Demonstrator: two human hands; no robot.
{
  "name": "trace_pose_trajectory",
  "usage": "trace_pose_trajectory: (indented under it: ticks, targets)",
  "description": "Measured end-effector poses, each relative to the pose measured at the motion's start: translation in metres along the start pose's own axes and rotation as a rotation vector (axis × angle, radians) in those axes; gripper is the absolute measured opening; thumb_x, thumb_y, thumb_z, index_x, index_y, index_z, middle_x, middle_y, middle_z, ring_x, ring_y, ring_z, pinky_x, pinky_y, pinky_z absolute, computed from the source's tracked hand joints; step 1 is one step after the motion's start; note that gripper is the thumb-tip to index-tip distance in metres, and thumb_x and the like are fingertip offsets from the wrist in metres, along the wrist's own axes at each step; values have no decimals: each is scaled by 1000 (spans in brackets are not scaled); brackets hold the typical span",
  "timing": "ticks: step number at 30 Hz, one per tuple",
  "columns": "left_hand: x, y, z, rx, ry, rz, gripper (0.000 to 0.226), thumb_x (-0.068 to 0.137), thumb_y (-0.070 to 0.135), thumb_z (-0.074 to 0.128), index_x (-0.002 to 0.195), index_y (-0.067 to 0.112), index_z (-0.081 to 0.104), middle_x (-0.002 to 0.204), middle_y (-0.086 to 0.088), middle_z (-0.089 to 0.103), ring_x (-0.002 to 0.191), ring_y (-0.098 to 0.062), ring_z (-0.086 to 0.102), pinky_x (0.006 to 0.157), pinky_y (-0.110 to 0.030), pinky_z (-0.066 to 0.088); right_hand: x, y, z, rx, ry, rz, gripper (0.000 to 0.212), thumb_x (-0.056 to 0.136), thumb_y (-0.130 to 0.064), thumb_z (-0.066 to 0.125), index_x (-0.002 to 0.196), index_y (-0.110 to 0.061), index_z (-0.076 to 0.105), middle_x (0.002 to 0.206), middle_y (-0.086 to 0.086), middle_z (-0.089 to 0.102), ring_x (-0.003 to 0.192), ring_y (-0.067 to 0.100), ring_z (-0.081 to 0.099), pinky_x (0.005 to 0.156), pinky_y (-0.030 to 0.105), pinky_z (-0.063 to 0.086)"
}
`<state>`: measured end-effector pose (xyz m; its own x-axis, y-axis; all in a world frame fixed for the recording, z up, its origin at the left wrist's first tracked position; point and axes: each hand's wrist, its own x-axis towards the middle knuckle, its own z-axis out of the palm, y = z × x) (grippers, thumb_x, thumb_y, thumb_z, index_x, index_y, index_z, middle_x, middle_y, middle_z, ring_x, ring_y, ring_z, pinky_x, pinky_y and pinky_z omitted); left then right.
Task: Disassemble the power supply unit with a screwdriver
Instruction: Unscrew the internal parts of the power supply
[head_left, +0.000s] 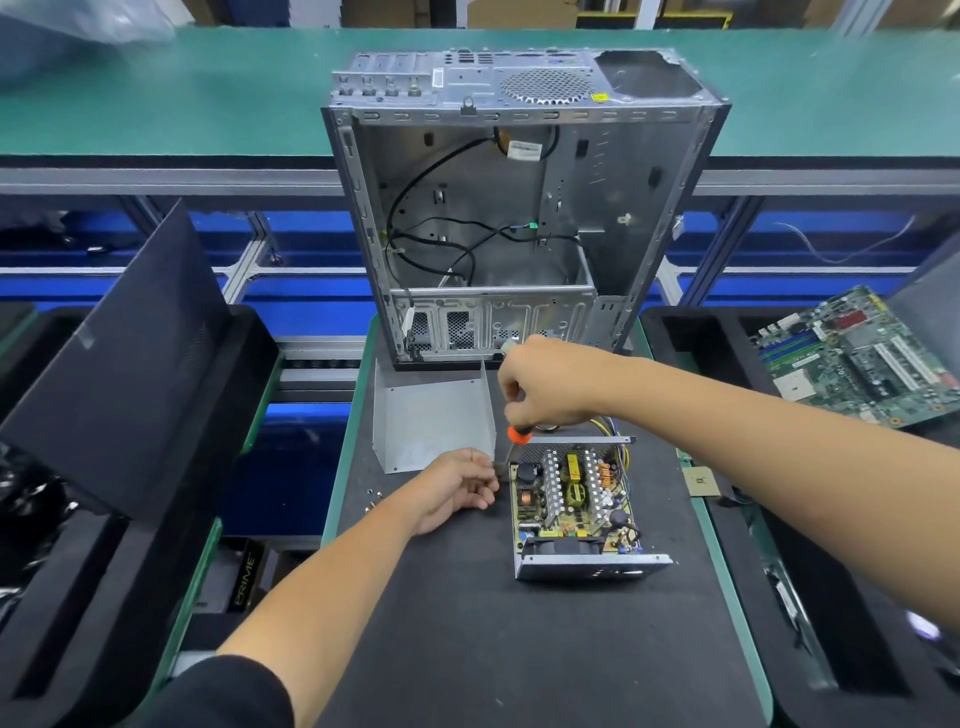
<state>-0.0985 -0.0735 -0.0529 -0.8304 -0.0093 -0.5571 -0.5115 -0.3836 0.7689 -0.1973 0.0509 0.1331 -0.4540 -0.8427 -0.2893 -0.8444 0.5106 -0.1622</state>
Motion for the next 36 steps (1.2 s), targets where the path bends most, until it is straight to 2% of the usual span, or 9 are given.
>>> trace_pose_trajectory:
  ticks: [3,7,11,15,21,24,29,33,36]
  targets:
    - [-2,-2,4,0,95,35,21,87,-12,46,84,8,47,62,-11,58,45,-16,53,42,-21,43,-2,-1,-2,10,3,-15,17,81,-27,67,82,-9,68,65,-1,54,60,14,46,45,25,29]
    - [-5,-6,7,162,156,63,22,83,-9,46,87,10,57,61,-7,55,42,-12,46,39,-20,33,-4,-1,-2,21,16,-31,14,82,-27,67,82,-12,66,61,-6,51,53,5,42,44,24,27]
    - [-12,-10,2,226,79,74,21,85,-8,51,90,4,67,65,-6,60,49,-12,53,46,-19,41,-6,3,0,33,16,-51,13,83,-28,66,81,-15,64,67,-5,55,58,5,45,46,25,29]
    - [-21,-16,1,268,107,92,12,90,-5,55,87,1,65,78,-11,62,56,-12,57,56,-20,48,-6,5,3,36,23,-74,13,83,-30,66,80,-18,63,86,2,60,64,10,49,47,24,29]
    - [-46,-5,13,402,332,188,17,82,-9,57,78,3,67,66,-10,63,51,-11,59,55,-21,49,-11,-2,-1,26,-60,-159,11,80,-29,69,77,-21,63,67,-11,55,62,6,50,48,22,33]
    - [-61,12,9,605,436,217,18,79,-4,57,79,10,70,67,-9,66,56,-12,58,60,-22,49,-8,-14,-4,-2,-74,-227,11,80,-27,69,84,-16,68,72,-10,59,74,13,55,57,26,39]
    - [-79,20,-11,1072,640,202,23,81,2,55,87,12,75,91,0,71,76,-9,59,67,-17,47,2,-28,-4,-13,-72,-298,16,82,-27,68,91,-13,70,88,1,69,80,16,60,51,21,37]
    - [-87,14,-19,1250,687,121,24,83,0,52,88,12,72,95,-2,66,86,-18,61,73,-25,51,4,-33,0,-62,-61,-331,17,80,-27,69,89,-13,70,87,2,68,77,18,58,48,23,35]
    - [-87,11,-18,1276,717,91,24,79,-1,50,81,13,69,87,-3,65,81,-20,60,67,-26,50,4,-32,4,-77,-69,-343,13,80,-28,69,84,-16,67,86,2,68,76,18,58,47,23,32]
